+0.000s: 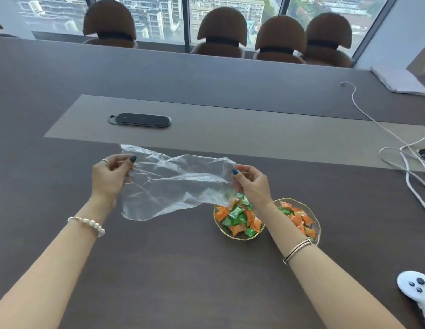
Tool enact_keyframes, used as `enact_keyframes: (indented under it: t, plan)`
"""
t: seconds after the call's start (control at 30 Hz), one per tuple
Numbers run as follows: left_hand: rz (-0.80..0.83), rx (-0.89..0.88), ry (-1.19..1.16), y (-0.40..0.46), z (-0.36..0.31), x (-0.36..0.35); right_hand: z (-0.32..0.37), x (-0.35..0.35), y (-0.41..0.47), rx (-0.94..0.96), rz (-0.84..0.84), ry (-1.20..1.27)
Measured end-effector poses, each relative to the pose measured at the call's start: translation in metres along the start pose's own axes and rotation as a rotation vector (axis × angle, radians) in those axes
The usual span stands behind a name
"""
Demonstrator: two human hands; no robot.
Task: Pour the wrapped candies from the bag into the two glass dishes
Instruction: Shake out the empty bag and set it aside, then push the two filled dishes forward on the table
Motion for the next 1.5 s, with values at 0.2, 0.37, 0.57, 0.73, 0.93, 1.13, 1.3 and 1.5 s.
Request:
enact_keyframes:
  t: [0.2,0.37,0.57,0.73,0.93,1.13,1.3,1.5]
  plan:
    - [-0.071,0.088,0.129,0.054,0.068,0.080,-0.021,-0.114,0.022,-0.040,0.040,-0.073]
    - [-0.116,0.216,0.193,0.083,0.116,0.126,-0.051,-0.178,0.031,-0.141,0.154,-0.187]
    - [-0.157,0.251,0.376,0.092,0.139,0.142,-0.070,-0.179,0.031,-0.201,0.149,-0.360]
    - [-0.238,0.042,0.596,0.083,0.078,0.109,-0.059,-0.115,0.009,-0.159,0.037,-0.258]
    - [0.153,-0.272,0.394,0.005,0.020,-0.042,-0.100,0.017,-0.054,-0.260,-0.242,-0.155]
    - [0.506,-0.045,0.271,-0.073,0.067,-0.163,-0.136,0.072,-0.084,-0.311,-0.341,-0.085]
    - [0.460,0.286,0.329,-0.098,0.129,-0.184,-0.138,0.122,-0.091,-0.262,-0.502,-0.105]
    - [0.418,0.461,0.304,-0.115,0.159,-0.194,-0.159,0.221,-0.099,-0.395,-0.720,-0.241]
Point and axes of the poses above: each hand's wrist, its own y-axis towards the middle knuckle, its own x-axis out of the back of the hand, z = x × y, the point moved 9 cm from there along y, towards the middle knuckle
